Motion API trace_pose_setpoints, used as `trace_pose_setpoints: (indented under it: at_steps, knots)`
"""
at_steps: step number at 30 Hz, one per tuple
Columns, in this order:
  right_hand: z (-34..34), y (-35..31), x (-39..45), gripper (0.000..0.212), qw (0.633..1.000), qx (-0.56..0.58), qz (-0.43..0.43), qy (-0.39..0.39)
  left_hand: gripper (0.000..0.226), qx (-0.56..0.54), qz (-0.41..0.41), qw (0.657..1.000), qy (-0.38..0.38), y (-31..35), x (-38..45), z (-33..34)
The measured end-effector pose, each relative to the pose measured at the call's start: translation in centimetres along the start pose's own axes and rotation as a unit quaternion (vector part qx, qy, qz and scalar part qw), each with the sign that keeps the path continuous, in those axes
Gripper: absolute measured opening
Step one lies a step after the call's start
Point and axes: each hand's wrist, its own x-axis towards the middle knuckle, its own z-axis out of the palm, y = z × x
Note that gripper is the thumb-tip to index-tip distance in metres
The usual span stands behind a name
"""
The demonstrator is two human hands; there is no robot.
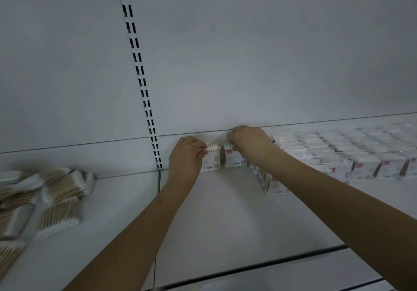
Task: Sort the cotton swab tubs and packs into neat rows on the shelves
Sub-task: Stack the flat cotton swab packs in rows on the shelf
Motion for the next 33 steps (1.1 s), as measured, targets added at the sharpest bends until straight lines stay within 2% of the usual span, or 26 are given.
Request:
trace_pose_setpoints:
  at_steps: [3,7,10,12,14,17,20,24,28,30,33]
  knots:
    - [-0.1,-0.2,0.0,0.009,1.000,0.011,0.004,-0.011,0.008,-0.003,0.000,1.000,0.005,-0.1,-0.2,0.2]
    - [-0.7,-0.1,-0.1,0.015,0.999,0.046,0.016,-0.015,0.010,0.015,0.021,1.000,0.007,0.1,-0.7,0.9]
    - [-2.3,-0.8,-0.1,0.025,0.997,0.078,0.026,-0.004,0.025,0.038,0.031,0.999,-0.004,0.0,-0.7,0.5]
    - [-4.2,-2.0,0.3,0.029,0.993,0.104,0.031,0.042,0.040,0.052,0.030,0.998,-0.004,-0.5,-1.3,-1.0]
    - [-6.0,-4.1,1.0,0.030,0.983,0.140,0.024,0.113,0.044,0.051,0.007,0.999,0.020,-1.2,-2.8,-3.8]
    - [-7.7,-8.3,2.5,0.029,0.957,0.217,-0.006,0.192,0.040,0.049,-0.038,0.997,0.049,-3.1,-6.4,-9.0]
    - [-8.5,-13.6,4.5,0.033,0.930,0.294,-0.043,0.218,0.031,0.057,-0.095,0.992,0.053,-5.6,-10.3,-14.3]
    - [-8.7,-21.3,6.1,0.034,0.901,0.362,-0.112,0.213,0.025,0.104,-0.154,0.979,0.079,-8.3,-15.8,-20.4]
    - [-7.6,-28.4,6.0,0.030,0.894,0.367,-0.189,0.172,0.025,0.227,-0.202,0.943,0.135,-11.4,-19.9,-24.9]
    - [-6.9,-31.4,5.3,0.032,0.899,0.364,-0.196,0.147,0.032,0.281,-0.231,0.923,0.122,-12.7,-21.4,-26.1]
    - [-5.6,-34.6,4.1,0.042,0.906,0.364,-0.175,0.124,0.044,0.269,-0.310,0.909,0.066,-13.6,-22.4,-26.5]
